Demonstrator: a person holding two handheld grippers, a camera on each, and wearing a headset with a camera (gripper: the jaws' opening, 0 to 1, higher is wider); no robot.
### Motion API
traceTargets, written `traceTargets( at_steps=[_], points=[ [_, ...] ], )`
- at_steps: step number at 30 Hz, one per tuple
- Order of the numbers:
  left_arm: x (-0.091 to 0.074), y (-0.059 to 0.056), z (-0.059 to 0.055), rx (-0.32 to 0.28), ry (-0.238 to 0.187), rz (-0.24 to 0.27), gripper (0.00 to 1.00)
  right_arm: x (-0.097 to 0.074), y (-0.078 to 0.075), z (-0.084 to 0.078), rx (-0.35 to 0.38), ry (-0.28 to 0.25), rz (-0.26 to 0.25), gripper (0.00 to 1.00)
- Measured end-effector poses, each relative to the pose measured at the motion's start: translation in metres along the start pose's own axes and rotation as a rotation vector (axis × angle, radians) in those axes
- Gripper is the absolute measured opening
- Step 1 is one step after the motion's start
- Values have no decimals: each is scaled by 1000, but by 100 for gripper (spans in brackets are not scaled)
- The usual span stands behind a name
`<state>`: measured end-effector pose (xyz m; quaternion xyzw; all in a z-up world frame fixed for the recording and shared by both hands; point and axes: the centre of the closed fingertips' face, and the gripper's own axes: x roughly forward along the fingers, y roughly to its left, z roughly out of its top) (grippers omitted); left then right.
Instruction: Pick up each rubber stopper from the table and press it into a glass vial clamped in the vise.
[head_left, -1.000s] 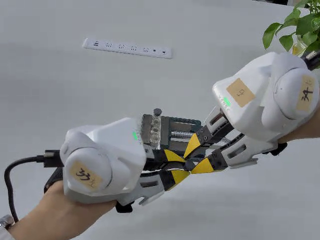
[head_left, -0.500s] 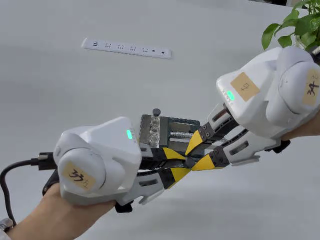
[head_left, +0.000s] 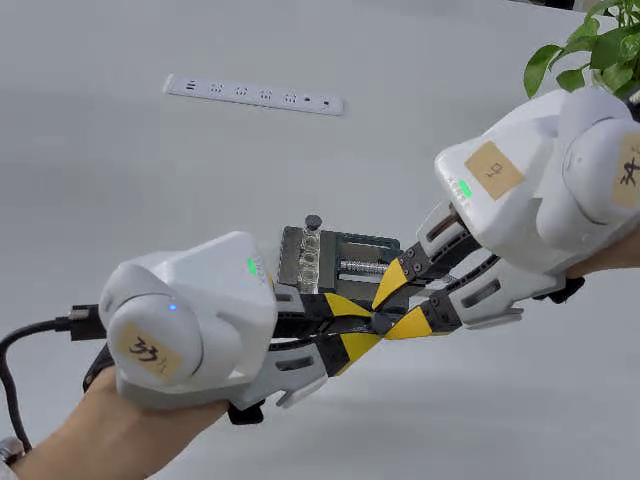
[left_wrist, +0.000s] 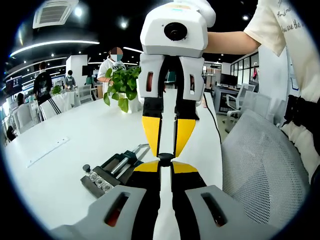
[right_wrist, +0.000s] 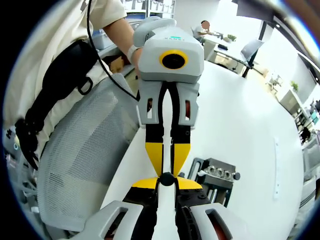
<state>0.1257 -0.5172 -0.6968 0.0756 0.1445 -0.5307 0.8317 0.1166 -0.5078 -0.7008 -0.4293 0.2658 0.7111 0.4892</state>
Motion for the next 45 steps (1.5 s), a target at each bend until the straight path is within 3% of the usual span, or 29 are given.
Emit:
traceTargets(
  at_steps=[11,16,20,33,38,40,42,45],
  points=[
    [0,0,0,-8,-4,3,3,0,0,0,-11,10,-3,7],
    [-1,2,0,-46,-19,8,3,0,-1,1,-11,9,-9,7],
    [0,-1,0,-4,-14,6,3,1,-1,1,14,15,13,7],
    [-1,2,-1,-14,-23,20,4,1,-1,1,12,23,31,6],
    [0,2,-5,9,-13,22,4,5,-1,-1,0,41,45,6],
    [0,3,-11,-6,12,26,8,6,-2,-2,-4,51,47,6],
    [-1,7,-15,-15,20,49,21,7,-5,-5,-6,64,45,6],
    [-5,12,-25,-49,47,68,30,6,-10,-8,-2,71,42,6]
  ],
)
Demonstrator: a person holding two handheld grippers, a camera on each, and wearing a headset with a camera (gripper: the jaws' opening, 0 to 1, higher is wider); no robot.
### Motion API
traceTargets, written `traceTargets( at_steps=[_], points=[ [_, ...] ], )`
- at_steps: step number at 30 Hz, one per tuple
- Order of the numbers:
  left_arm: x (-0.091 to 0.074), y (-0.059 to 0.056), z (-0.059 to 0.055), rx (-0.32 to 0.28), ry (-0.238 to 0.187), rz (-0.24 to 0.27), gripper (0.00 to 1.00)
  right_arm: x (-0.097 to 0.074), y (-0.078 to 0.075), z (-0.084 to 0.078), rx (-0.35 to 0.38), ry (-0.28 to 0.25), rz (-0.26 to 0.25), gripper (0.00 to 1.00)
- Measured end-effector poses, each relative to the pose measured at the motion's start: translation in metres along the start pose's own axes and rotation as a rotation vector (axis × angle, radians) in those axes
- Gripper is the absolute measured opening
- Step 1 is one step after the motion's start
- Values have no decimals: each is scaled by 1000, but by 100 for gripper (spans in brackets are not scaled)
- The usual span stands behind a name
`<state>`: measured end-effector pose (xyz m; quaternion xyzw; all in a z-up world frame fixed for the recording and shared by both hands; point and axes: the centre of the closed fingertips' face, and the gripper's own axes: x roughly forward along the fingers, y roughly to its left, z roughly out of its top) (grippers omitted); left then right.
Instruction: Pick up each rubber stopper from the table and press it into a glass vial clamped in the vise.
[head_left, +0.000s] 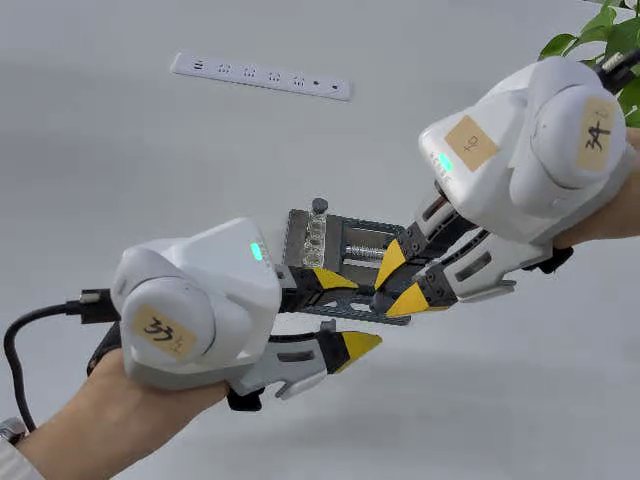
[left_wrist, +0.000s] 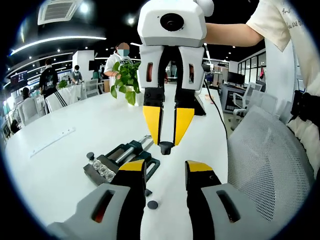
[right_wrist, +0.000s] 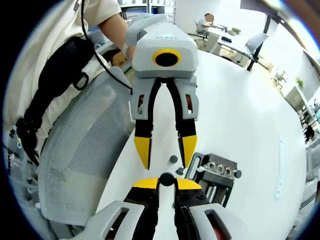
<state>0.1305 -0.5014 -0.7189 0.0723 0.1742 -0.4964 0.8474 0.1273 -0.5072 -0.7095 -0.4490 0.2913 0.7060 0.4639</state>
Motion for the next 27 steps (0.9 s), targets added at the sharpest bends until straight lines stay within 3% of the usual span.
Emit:
traceTargets(
  at_steps=[6,15,21,27],
  points=[
    [-9,21,-16,-67,14,66,53,1,-8,-1,-1,11,1,5],
    [-13,34,-32,-106,63,130,88,5,-25,-2,-43,34,12,5],
    [-16,43,-41,-136,82,160,99,5,-42,-5,-64,55,13,5],
    [-20,50,-44,-150,86,185,99,5,-62,-10,-81,74,13,5]
  ],
)
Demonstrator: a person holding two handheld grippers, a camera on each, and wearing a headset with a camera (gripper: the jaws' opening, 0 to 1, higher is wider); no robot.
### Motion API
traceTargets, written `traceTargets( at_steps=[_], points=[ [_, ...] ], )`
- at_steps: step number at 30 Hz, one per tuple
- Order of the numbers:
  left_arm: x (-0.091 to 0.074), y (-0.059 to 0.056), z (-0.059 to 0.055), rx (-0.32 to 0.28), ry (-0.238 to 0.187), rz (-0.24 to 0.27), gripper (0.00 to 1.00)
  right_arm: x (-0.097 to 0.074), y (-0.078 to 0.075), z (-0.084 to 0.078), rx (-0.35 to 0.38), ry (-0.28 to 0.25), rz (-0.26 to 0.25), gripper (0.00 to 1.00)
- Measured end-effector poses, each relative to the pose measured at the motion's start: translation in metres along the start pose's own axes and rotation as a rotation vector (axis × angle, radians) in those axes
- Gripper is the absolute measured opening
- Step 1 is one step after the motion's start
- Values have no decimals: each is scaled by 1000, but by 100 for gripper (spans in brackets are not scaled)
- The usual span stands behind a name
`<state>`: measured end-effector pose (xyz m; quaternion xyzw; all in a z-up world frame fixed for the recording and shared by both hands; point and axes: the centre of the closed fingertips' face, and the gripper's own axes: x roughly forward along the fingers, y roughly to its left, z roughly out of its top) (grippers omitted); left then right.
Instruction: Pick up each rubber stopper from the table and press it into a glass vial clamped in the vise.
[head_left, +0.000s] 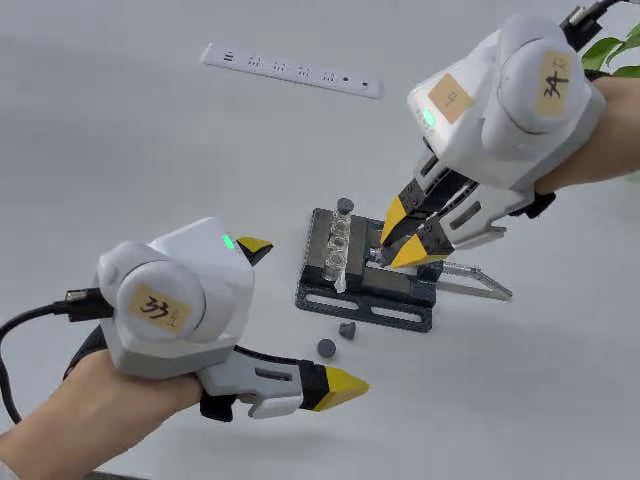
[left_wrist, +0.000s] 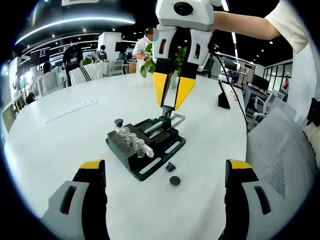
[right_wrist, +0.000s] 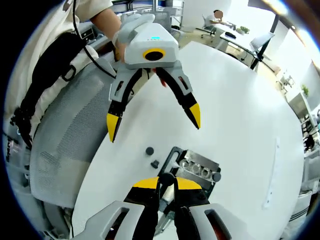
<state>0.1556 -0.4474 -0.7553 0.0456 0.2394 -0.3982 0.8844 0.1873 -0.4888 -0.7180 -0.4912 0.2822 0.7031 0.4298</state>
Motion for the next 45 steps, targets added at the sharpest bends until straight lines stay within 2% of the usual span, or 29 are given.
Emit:
traceTargets(
  at_steps=[7,21,32,45],
  points=[
    [-2,6,-4,-17,3,18,99,5,-22,-3,-39,28,5,5],
    [-10,13,-13,-58,13,62,99,18,-51,-8,-93,89,24,5],
    [-12,18,-19,-68,23,73,99,28,-62,-10,-116,125,49,5],
    [-14,20,-23,-78,32,77,98,43,-62,-13,-124,145,83,5]
  ],
)
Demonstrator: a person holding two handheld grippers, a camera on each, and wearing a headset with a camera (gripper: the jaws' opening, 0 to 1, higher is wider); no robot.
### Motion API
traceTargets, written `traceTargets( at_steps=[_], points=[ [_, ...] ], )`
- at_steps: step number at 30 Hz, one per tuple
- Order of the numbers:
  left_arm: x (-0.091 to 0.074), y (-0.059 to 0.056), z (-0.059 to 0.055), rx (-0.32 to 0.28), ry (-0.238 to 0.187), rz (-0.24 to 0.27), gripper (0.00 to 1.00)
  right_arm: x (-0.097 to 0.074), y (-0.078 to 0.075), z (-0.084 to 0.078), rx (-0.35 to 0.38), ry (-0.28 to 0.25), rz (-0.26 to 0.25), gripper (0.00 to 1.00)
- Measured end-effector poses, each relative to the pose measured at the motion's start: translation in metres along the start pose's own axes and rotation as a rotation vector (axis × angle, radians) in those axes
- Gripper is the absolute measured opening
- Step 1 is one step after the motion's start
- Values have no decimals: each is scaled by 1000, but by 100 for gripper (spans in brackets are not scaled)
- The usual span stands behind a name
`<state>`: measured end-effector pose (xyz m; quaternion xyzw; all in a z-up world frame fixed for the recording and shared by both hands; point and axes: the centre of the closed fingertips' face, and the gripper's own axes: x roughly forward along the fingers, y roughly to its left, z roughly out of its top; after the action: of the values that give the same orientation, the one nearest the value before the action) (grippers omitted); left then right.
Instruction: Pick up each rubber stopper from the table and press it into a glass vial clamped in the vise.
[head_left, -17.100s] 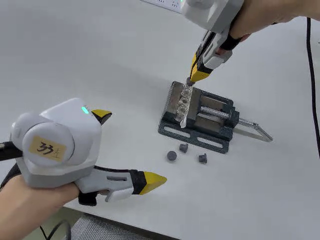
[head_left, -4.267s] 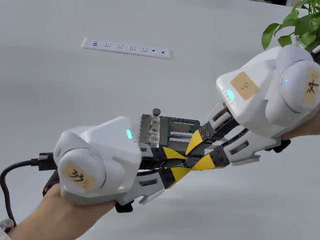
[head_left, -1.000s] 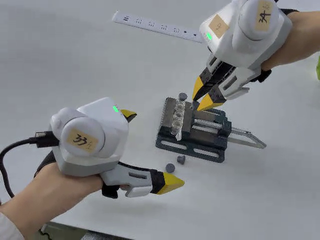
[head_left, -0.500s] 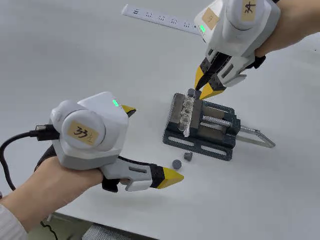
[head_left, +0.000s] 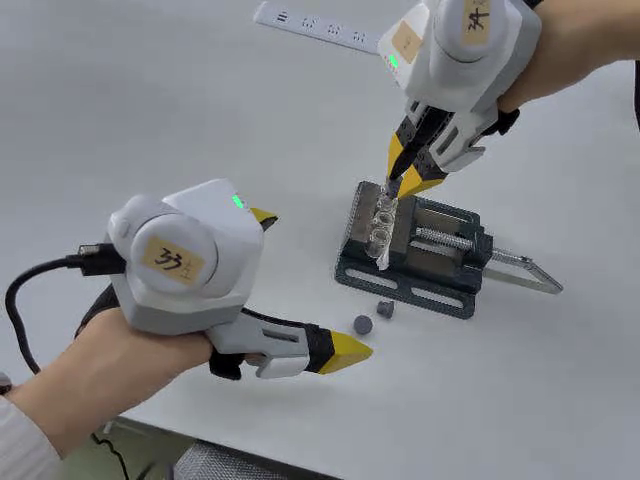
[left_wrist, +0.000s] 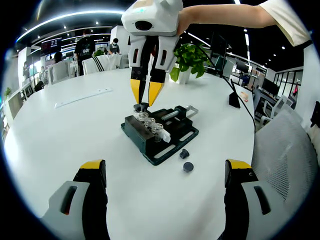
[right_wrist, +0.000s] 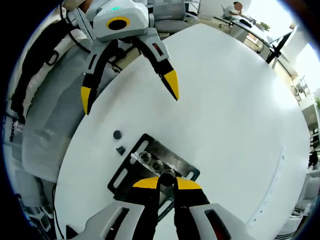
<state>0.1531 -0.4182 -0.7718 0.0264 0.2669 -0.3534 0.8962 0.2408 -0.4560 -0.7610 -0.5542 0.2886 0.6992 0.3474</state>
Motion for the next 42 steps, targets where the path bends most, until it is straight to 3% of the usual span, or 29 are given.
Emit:
traceTargets(
  at_steps=[32,42],
  points=[
    [0,1,-7,-29,2,-8,97,10,-2,-4,-6,69,26,5],
    [1,-1,-7,-33,1,-12,97,9,-5,-5,-15,117,38,5]
  ],
)
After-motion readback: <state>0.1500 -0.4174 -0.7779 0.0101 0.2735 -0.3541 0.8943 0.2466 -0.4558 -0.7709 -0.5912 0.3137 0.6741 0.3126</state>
